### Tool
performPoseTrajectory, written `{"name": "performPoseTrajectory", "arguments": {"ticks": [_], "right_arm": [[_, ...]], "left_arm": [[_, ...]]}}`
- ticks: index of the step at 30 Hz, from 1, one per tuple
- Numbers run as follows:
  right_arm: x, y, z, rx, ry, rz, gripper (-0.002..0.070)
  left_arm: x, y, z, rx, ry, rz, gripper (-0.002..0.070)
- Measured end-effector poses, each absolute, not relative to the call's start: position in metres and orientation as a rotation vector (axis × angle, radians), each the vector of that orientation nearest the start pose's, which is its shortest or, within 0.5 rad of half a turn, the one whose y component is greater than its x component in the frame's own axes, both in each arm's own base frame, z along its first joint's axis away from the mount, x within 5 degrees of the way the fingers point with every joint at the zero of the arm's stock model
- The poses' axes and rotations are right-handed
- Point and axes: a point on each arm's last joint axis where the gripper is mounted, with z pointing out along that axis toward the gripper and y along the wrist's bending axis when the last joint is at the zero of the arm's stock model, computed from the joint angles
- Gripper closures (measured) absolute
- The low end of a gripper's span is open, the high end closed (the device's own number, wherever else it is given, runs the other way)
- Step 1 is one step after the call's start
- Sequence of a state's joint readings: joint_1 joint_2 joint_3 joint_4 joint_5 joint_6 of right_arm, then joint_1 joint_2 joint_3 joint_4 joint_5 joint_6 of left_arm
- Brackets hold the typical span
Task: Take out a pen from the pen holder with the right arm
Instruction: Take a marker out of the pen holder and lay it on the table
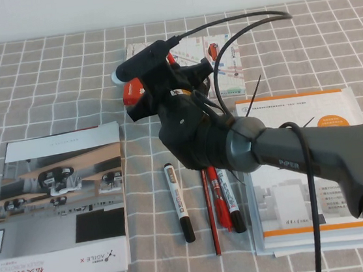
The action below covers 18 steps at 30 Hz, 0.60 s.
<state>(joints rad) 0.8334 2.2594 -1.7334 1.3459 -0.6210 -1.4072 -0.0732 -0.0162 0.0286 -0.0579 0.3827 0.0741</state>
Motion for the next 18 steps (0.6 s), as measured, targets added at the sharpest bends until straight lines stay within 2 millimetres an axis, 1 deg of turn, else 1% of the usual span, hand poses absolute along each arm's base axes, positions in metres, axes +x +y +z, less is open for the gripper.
{"name": "performPoseTrajectory", "arguments": {"ticks": [7, 10, 13, 18], "right_arm": [[0.386, 0.348, 0.210, -0.430, 1.751, -0.041, 0.0568], [0.385, 0.348, 0.213, -0.427, 1.749, -0.036, 0.0572], [0.384, 0.347, 0.217, -0.422, 1.745, -0.029, 0.0594], [0.384, 0.347, 0.221, -0.420, 1.741, -0.024, 0.0594]], "left_arm": [[0.052, -0.006, 0.170, 0.103, 1.876, -0.057, 0.0678], [0.052, -0.006, 0.170, 0.103, 1.876, -0.057, 0.0678], [0.052, -0.006, 0.170, 0.103, 1.876, -0.057, 0.0678], [0.052, -0.006, 0.170, 0.103, 1.876, -0.057, 0.0678]]}}
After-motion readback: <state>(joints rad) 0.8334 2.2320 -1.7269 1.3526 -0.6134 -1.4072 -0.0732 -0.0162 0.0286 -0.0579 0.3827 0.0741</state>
